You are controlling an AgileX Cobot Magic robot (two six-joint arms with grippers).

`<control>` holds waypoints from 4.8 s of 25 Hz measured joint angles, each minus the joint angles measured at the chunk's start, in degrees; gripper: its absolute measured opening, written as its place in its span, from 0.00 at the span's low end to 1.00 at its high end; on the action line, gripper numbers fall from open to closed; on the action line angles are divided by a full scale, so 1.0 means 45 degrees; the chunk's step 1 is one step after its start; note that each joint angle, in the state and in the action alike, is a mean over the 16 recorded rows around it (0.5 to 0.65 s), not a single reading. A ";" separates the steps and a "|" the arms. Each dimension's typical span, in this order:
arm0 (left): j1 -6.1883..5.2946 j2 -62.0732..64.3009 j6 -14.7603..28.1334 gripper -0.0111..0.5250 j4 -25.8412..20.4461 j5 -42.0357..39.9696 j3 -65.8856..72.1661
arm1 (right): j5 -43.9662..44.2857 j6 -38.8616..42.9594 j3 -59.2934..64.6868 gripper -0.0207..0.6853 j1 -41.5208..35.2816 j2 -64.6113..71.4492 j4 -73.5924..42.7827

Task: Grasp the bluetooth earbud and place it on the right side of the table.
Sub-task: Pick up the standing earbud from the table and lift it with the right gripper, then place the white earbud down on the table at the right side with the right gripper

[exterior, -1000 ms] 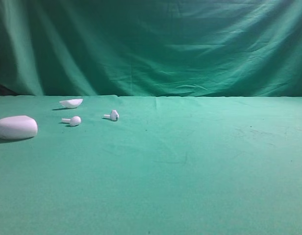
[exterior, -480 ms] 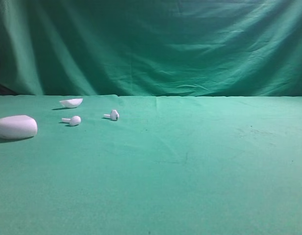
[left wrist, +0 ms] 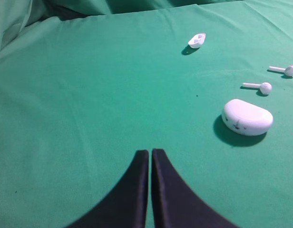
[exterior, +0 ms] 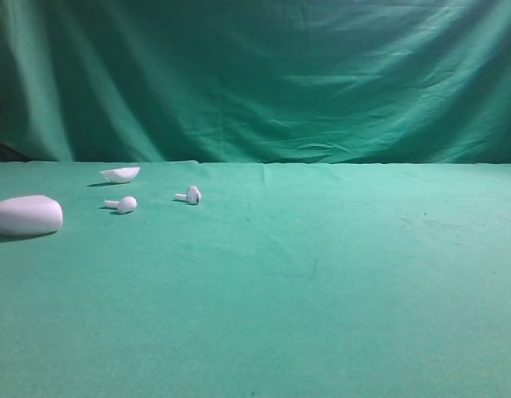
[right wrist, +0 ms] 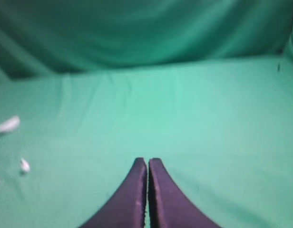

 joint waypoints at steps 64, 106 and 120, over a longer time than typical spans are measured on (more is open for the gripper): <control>0.0000 0.0000 0.0000 0.02 -0.0011 0.0000 0.0000 | 0.9156 -0.4142 -2.0808 0.37 0.6557 2.5328 0.0462; 0.0000 0.0000 0.0000 0.02 -0.0003 0.0000 0.0000 | 0.3737 -0.0037 -0.6758 0.15 0.0756 1.6129 -0.0892; 0.0000 0.0000 0.0000 0.02 -0.0008 0.0000 0.0000 | 0.2274 -0.0258 -0.6304 0.18 0.0666 1.7269 -0.0584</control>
